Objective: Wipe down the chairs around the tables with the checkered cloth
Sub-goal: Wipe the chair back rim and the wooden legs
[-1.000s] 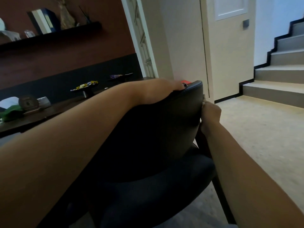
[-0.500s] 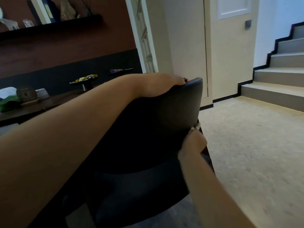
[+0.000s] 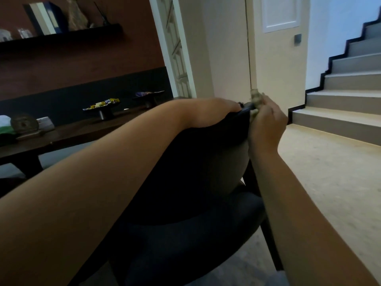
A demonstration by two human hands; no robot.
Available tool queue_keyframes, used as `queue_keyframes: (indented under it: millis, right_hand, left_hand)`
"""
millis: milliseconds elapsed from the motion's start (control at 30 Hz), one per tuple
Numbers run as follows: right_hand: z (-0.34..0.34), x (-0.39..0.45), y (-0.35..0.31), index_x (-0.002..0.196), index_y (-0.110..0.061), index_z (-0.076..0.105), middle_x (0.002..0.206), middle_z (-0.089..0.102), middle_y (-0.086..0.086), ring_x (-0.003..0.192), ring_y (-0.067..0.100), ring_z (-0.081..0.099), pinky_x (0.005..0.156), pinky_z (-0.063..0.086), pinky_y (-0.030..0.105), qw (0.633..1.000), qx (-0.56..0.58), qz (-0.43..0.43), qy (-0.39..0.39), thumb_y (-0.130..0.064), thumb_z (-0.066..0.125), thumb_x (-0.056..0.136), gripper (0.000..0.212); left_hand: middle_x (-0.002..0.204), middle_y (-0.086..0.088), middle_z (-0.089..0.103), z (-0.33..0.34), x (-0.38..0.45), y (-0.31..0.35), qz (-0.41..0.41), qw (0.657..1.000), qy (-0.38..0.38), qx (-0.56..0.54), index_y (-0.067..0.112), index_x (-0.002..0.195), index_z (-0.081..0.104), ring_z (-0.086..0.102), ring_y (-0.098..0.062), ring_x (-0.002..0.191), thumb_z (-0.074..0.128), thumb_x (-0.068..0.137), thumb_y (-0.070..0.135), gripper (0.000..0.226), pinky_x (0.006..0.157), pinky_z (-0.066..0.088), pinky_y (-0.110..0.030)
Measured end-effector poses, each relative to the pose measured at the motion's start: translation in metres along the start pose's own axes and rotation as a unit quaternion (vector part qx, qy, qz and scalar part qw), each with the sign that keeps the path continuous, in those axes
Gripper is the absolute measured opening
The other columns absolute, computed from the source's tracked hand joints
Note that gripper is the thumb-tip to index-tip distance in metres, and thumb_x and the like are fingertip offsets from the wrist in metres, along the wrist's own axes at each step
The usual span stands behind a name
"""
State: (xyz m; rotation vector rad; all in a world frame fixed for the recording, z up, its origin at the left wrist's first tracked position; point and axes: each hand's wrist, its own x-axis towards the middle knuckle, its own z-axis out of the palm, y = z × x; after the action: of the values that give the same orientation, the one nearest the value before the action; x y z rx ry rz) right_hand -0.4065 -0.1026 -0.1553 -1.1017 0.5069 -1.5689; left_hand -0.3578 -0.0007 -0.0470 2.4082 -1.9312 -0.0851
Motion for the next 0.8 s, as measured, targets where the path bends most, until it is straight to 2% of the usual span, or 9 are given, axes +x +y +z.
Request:
queue_keyframes:
  millis: [67, 133, 200, 333, 400, 500, 567, 667, 800]
  right_hand:
    - [-0.001, 0.012, 0.007, 0.109, -0.022, 0.07, 0.108, 0.068, -0.004, 0.105, 0.009, 0.059, 0.094, 0.046, 0.022, 1.0, 0.001, -0.006, 0.008, -0.013, 0.043, 0.091, 0.034]
    - [-0.006, 0.015, 0.03, 0.088, -0.029, 0.069, 0.091, 0.068, -0.002, 0.089, 0.011, 0.059, 0.08, 0.048, 0.023, 0.999, -0.013, 0.041, 0.015, -0.008, 0.04, 0.091, 0.036]
    - [-0.014, 0.01, 0.061, 0.063, -0.025, 0.059, 0.063, 0.052, -0.002, 0.065, 0.014, 0.048, 0.058, 0.038, 0.024, 0.991, -0.058, 0.121, 0.023, -0.004, 0.038, 0.089, 0.039]
    - [-0.03, 0.015, 0.085, 0.062, -0.014, 0.053, 0.064, 0.049, 0.004, 0.062, 0.017, 0.045, 0.055, 0.034, 0.029, 0.964, -0.137, 0.227, -0.024, -0.005, 0.04, 0.093, 0.035]
    - [-0.029, 0.026, 0.07, 0.064, -0.014, 0.052, 0.067, 0.05, 0.004, 0.07, 0.024, 0.049, 0.062, 0.039, 0.036, 0.966, -0.141, 0.214, -0.041, -0.009, 0.041, 0.094, 0.032]
    - [-0.011, 0.042, 0.025, 0.062, -0.016, 0.053, 0.064, 0.05, 0.0, 0.072, 0.022, 0.049, 0.063, 0.039, 0.038, 0.987, -0.121, 0.089, -0.055, -0.021, 0.046, 0.095, 0.034]
    - [0.0, 0.037, 0.003, 0.072, -0.018, 0.063, 0.07, 0.057, -0.005, 0.076, 0.016, 0.052, 0.068, 0.043, 0.035, 0.993, -0.101, 0.028, -0.055, -0.033, 0.051, 0.094, 0.029]
    - [-0.001, 0.014, 0.005, 0.094, -0.011, 0.07, 0.089, 0.066, 0.0, 0.087, 0.016, 0.057, 0.081, 0.046, 0.035, 0.996, -0.083, -0.003, -0.022, -0.027, 0.044, 0.097, 0.031]
    - [-0.009, -0.036, 0.04, 0.121, -0.018, 0.065, 0.117, 0.065, 0.006, 0.111, 0.02, 0.056, 0.098, 0.046, 0.037, 0.99, -0.066, 0.106, 0.068, -0.015, 0.036, 0.098, 0.037]
  left_hand:
    - [0.091, 0.018, 0.051, 0.0, 0.0, 0.0, 0.001, 1.0, 0.001, 0.003, 0.036, 0.099, 0.052, 0.049, 0.003, 0.084, 0.03, 0.105, 0.027, 0.024, 0.065, 0.029, -0.016]
    - [0.091, 0.017, 0.053, 0.0, 0.001, -0.001, -0.011, 1.0, -0.003, -0.019, 0.037, 0.09, 0.052, 0.052, 0.001, 0.084, 0.028, 0.106, 0.031, 0.029, 0.065, 0.031, -0.018]
    - [0.091, 0.016, 0.056, 0.0, 0.001, 0.001, -0.029, 0.999, -0.004, -0.041, 0.036, 0.087, 0.052, 0.055, 0.0, 0.085, 0.026, 0.106, 0.035, 0.032, 0.066, 0.033, -0.019]
    - [0.093, 0.016, 0.056, 0.001, 0.003, -0.001, -0.026, 0.998, -0.001, -0.051, 0.035, 0.089, 0.052, 0.054, 0.0, 0.085, 0.026, 0.105, 0.037, 0.031, 0.066, 0.032, -0.019]
    - [0.093, 0.016, 0.055, 0.001, 0.003, -0.003, -0.018, 0.999, -0.008, -0.048, 0.036, 0.09, 0.052, 0.054, 0.0, 0.085, 0.026, 0.105, 0.036, 0.029, 0.066, 0.031, -0.018]
    - [0.091, 0.019, 0.051, 0.002, 0.004, -0.005, 0.005, 1.0, -0.007, -0.022, 0.037, 0.097, 0.051, 0.049, 0.003, 0.084, 0.029, 0.105, 0.031, 0.024, 0.067, 0.029, -0.016]
    - [0.09, 0.02, 0.045, 0.002, 0.004, -0.005, 0.013, 1.0, -0.005, 0.015, 0.033, 0.108, 0.049, 0.043, 0.005, 0.082, 0.03, 0.105, 0.026, 0.02, 0.067, 0.025, -0.011]
    - [0.099, 0.014, 0.05, 0.002, 0.004, -0.003, 0.011, 1.0, 0.001, 0.011, 0.027, 0.12, 0.051, 0.047, 0.001, 0.088, 0.03, 0.105, 0.024, 0.025, 0.063, 0.026, -0.012]
    - [0.134, -0.007, 0.052, 0.004, 0.003, -0.002, -0.028, 0.999, 0.012, -0.019, 0.017, 0.136, 0.05, 0.048, -0.024, 0.124, 0.03, 0.105, 0.031, 0.039, 0.081, 0.029, -0.017]
